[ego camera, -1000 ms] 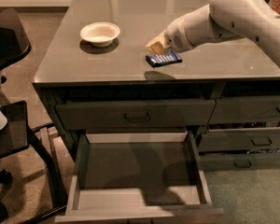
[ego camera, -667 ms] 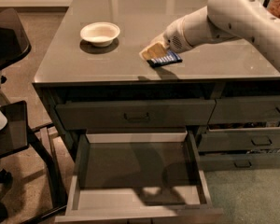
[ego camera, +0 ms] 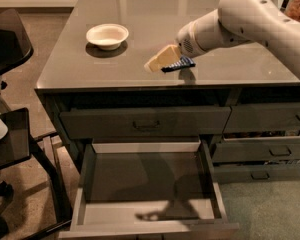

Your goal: Place rxbar blueberry into middle drawer

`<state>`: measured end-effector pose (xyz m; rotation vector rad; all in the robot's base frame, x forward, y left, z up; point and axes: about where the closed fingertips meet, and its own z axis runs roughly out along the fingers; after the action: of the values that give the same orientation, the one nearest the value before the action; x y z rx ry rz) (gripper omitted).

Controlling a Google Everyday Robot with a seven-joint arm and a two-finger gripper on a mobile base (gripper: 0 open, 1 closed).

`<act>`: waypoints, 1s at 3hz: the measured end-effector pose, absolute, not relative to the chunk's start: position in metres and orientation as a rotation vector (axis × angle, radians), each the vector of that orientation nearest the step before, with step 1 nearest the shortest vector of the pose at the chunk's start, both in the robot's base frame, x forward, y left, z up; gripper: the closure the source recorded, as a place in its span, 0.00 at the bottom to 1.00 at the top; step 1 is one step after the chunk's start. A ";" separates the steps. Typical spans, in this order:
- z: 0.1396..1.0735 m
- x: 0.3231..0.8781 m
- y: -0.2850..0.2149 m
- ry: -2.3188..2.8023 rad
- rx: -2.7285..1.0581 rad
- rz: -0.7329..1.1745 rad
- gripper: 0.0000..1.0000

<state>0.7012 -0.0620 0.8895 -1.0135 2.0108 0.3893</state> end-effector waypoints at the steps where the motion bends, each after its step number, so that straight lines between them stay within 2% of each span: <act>1: 0.883 0.707 -0.066 2.064 -0.959 0.374 0.00; 2: 0.874 0.716 -0.071 2.130 -0.896 0.363 0.00; 3: 0.865 0.720 -0.075 2.179 -0.854 0.362 0.14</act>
Offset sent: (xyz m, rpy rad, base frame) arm 0.0248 -0.0212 -0.0237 -0.0102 0.1288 -0.1986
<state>0.7197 -0.0752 0.8647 -0.8540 2.1794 0.3617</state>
